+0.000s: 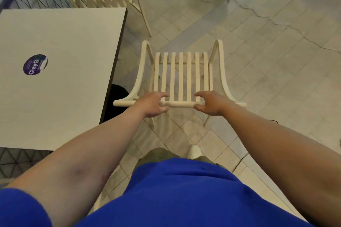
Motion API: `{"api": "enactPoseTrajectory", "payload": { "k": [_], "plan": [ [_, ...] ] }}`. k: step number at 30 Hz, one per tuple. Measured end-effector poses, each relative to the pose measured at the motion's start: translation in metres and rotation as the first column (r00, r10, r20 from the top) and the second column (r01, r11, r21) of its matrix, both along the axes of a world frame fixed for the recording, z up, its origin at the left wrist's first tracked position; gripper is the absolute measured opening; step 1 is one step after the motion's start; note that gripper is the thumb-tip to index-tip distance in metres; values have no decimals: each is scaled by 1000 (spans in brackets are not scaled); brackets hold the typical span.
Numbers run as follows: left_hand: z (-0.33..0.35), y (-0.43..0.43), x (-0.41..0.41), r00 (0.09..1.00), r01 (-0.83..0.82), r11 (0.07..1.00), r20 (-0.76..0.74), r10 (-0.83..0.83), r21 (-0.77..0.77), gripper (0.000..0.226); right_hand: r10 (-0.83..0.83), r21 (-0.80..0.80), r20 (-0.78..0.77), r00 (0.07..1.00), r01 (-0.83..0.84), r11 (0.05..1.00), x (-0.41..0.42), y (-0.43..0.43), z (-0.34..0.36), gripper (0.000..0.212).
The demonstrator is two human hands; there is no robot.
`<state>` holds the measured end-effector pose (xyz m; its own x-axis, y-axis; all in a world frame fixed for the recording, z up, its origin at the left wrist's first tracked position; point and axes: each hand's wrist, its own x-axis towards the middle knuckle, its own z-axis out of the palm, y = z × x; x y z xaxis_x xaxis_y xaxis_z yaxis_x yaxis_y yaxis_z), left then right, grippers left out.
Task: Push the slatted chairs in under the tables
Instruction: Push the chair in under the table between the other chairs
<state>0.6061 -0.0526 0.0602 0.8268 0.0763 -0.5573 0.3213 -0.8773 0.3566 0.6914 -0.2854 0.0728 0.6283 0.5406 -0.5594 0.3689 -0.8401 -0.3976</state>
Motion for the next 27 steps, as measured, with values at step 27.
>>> {"api": "enactPoseTrajectory", "payload": {
  "k": [27],
  "plan": [
    [-68, 42, 40, 907, 310, 943, -335, -256, 119, 88, 145, -326, -158, 977, -190, 926, 46, 12, -77, 78]
  ]
}}
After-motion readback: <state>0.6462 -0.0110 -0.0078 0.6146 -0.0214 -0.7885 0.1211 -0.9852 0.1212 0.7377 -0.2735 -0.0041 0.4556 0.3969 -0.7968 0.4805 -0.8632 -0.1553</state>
